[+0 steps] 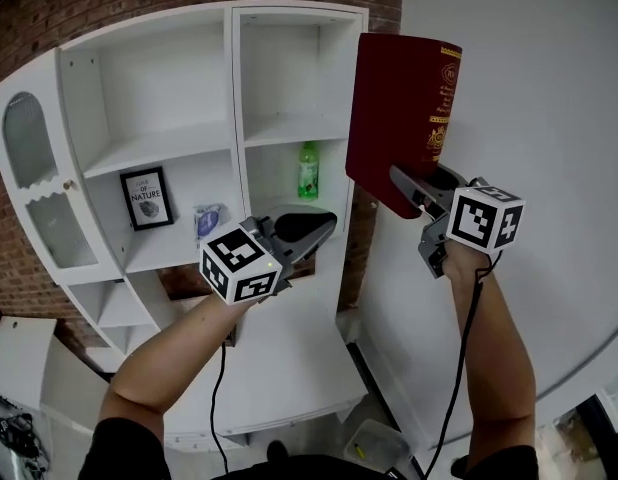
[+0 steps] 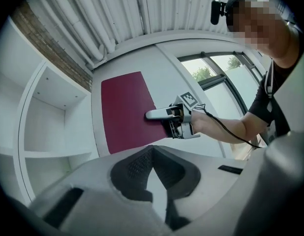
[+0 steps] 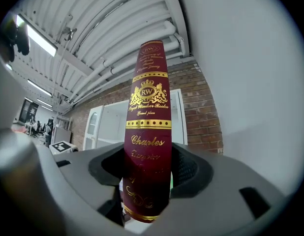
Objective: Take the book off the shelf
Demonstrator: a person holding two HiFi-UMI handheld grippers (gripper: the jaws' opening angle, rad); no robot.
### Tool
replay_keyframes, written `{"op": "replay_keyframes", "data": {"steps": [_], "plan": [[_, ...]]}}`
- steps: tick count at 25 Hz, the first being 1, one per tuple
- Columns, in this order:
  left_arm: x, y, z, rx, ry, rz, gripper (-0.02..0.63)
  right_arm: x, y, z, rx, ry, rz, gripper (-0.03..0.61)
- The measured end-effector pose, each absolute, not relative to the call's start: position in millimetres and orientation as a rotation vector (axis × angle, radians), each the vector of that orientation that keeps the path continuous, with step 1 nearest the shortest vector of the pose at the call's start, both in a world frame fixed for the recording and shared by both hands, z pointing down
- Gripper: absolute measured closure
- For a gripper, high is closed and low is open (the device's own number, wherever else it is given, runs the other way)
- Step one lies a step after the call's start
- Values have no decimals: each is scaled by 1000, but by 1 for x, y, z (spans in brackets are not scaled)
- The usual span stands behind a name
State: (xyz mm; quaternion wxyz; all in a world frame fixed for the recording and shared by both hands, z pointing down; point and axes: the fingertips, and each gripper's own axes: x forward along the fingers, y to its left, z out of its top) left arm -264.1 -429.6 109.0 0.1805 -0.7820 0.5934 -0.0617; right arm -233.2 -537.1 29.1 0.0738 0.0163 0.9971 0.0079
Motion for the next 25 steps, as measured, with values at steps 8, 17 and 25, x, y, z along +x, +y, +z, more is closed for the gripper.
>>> {"op": "replay_keyframes", "data": {"steps": [8, 17, 25], "plan": [[-202, -418, 165, -2210, 1766, -269, 606, -189, -512, 112, 171, 3081, -65, 339], [-191, -381, 195, -2245, 1820, -275, 606, -174, -470, 167, 237, 3131, -179, 341], [-205, -323, 227, -2315, 1817, -242, 606, -183, -408, 221, 226, 3175, -322, 341]]}}
